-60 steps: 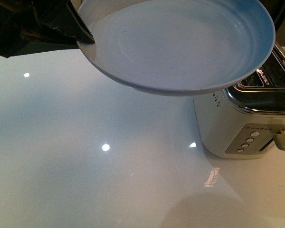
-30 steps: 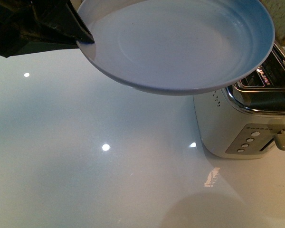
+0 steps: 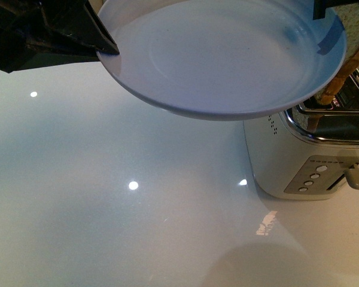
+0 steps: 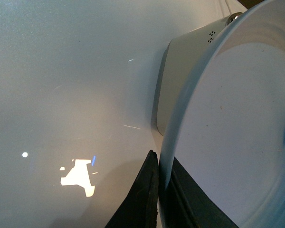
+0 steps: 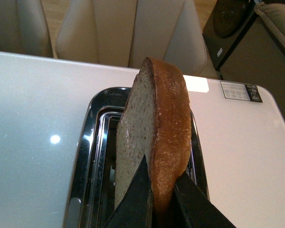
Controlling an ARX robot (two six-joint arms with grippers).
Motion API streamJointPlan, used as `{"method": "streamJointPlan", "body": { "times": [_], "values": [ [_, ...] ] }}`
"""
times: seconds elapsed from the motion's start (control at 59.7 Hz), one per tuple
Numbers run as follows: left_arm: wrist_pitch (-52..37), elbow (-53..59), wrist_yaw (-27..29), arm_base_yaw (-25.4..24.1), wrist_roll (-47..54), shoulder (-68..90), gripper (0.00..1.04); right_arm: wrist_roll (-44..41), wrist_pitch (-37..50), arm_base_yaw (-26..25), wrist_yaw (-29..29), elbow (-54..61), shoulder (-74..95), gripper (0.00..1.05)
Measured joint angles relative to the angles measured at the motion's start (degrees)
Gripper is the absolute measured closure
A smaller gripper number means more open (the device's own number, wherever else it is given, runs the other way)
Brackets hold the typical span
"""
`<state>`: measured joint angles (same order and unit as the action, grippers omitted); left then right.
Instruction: Left arm holds plate, right arm toasts bread
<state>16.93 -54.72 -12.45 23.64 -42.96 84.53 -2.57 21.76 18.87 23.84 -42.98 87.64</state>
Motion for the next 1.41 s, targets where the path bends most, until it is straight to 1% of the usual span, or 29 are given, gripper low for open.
{"method": "streamJointPlan", "body": {
  "times": [0.302, 0.754, 0.955, 0.972, 1.022, 1.139, 1.156, 1.173, 1.223, 1.24, 1.273, 1.324, 1.407],
  "values": [
    [0.0, 0.0, 0.1, 0.0, 0.0, 0.0, 1.02, 0.7, 1.1, 0.2, 0.0, -1.2, 4.6, 1.01],
    [0.0, 0.0, 0.2, 0.0, 0.5, 0.0, 1.02, 6.6, 0.6, 1.4, -1.6, 0.2, 9.9, 1.01],
    [0.0, 0.0, 0.2, 0.0, 0.7, 0.0, 1.02, 7.7, 1.1, 1.3, -1.6, 0.8, 10.6, 1.01],
    [0.0, 0.0, 0.2, 0.0, 0.7, 0.0, 1.02, 7.7, 1.1, 1.3, -1.6, 0.8, 10.6, 1.0],
    [0.0, 0.0, 0.2, 0.0, 0.7, 0.0, 1.02, 7.9, 1.3, 1.3, -1.7, 1.0, 10.6, 0.91],
    [0.0, 0.0, 0.3, 0.0, 0.9, 0.0, 1.02, 8.2, 1.5, 1.0, -1.9, 2.1, 10.5, 0.75],
    [0.1, 0.0, 0.3, 0.0, 1.0, 0.0, 1.02, 8.3, 1.5, 0.9, -1.9, 2.4, 10.4, 0.7],
    [0.1, 0.0, 0.3, 0.0, 1.0, 0.0, 1.02, 8.3, 1.5, 0.9, -1.9, 2.5, 10.4, 0.69],
    [0.1, 0.0, 0.3, 0.0, 1.1, 0.0, 1.02, 8.5, 1.7, 0.7, -1.8, 3.0, 10.1, 0.62],
    [0.1, 0.0, 0.3, 0.0, 1.1, 0.0, 1.02, 8.7, 1.8, 0.5, -1.8, 3.2, 9.7, 0.58],
    [0.1, 0.0, 0.3, 0.0, 1.1, 0.0, 1.02, 8.9, 1.9, 0.4, -1.8, 3.4, 9.4, 0.55],
    [0.1, 0.0, 0.3, 0.0, 1.1, 0.0, 1.02, 9.1, 2.5, -0.1, -1.8, 3.7, 8.1, 0.47],
    [0.1, 0.0, 0.4, 0.0, 1.1, 0.0, 1.02, 9.3, 3.2, -0.7, -1.7, 4.1, 6.1, 0.36]
  ]
}}
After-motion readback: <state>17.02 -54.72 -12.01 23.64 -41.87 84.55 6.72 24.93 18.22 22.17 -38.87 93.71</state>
